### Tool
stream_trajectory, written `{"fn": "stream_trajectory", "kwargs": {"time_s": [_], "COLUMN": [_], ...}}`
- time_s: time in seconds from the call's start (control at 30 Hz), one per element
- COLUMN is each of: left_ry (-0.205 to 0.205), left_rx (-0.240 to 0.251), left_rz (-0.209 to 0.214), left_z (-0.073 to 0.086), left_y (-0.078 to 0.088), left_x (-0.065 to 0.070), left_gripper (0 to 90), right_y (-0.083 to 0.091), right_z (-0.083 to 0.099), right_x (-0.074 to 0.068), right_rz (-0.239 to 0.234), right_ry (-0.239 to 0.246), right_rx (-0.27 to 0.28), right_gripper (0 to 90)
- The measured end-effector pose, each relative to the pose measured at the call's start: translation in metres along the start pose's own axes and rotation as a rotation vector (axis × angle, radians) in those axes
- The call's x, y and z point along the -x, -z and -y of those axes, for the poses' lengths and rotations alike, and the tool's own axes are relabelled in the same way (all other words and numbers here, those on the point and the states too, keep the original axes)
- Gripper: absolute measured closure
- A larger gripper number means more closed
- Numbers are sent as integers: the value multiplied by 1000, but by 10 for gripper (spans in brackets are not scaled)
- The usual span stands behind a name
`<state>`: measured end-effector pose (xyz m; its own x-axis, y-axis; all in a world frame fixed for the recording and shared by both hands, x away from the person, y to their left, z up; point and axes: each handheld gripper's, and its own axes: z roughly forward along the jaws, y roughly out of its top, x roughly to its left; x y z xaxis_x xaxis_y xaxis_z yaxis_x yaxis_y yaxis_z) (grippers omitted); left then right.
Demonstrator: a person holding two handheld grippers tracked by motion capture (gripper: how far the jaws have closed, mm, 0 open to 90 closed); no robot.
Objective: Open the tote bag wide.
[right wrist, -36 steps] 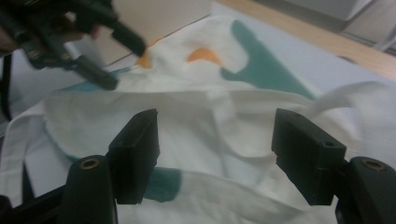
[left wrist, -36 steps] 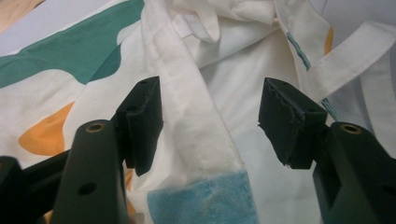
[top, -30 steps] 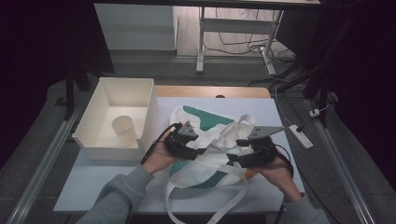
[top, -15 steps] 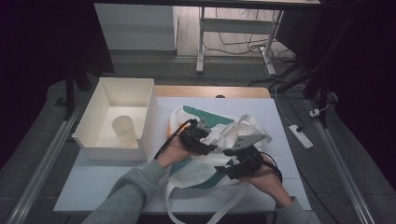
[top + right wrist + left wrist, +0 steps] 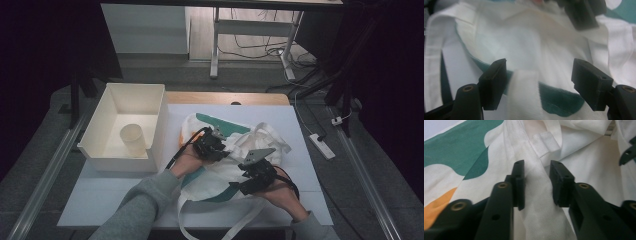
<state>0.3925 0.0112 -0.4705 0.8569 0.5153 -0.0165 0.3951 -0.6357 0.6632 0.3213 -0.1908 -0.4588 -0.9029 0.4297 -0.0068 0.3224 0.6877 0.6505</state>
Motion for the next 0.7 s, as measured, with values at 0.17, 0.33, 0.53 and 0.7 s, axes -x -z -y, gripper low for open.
{"fn": "stream_trajectory", "kwargs": {"time_s": [0.17, 0.33, 0.53, 0.7], "left_ry": [11, 18, 25, 37], "left_rx": [-10, -5, 10, 21], "left_rz": [11, 19, 15, 14], "left_z": [3, 4, 5, 6], "left_y": [0, 0, 4, 6], "left_x": [-5, -7, -9, -11], "left_gripper": [837, 847, 851, 852], "right_y": [-1, -3, -6, -9], "right_z": [4, 6, 10, 11], "right_x": [4, 5, 9, 9], "right_rz": [2, -4, -11, -20], "right_ry": [3, 10, 10, 28], "right_rx": [-6, -20, -39, -59], "right_gripper": [302, 306, 335, 347]}}
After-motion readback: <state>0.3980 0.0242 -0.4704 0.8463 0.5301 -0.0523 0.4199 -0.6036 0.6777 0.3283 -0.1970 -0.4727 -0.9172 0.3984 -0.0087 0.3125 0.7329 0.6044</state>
